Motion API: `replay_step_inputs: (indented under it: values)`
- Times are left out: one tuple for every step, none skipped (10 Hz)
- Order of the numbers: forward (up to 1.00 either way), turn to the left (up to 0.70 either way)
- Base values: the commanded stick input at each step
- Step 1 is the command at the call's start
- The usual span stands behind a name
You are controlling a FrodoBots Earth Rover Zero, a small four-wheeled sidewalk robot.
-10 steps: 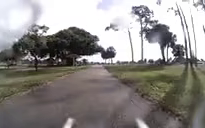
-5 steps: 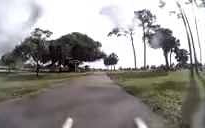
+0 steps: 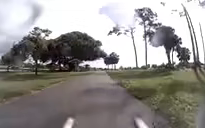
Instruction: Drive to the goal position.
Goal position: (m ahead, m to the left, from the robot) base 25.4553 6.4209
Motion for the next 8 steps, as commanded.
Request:
replay_step_inputs:
  values:
    - [0.85, 0.0]
    - [0.85, 0.0]
    - [0.85, 0.0]
    - [0.85, 0.0]
    - [0.85, 0.0]
    - [0.85, 0.0]
    - [0.85, 0.09]
    - [0.85, 0.21]
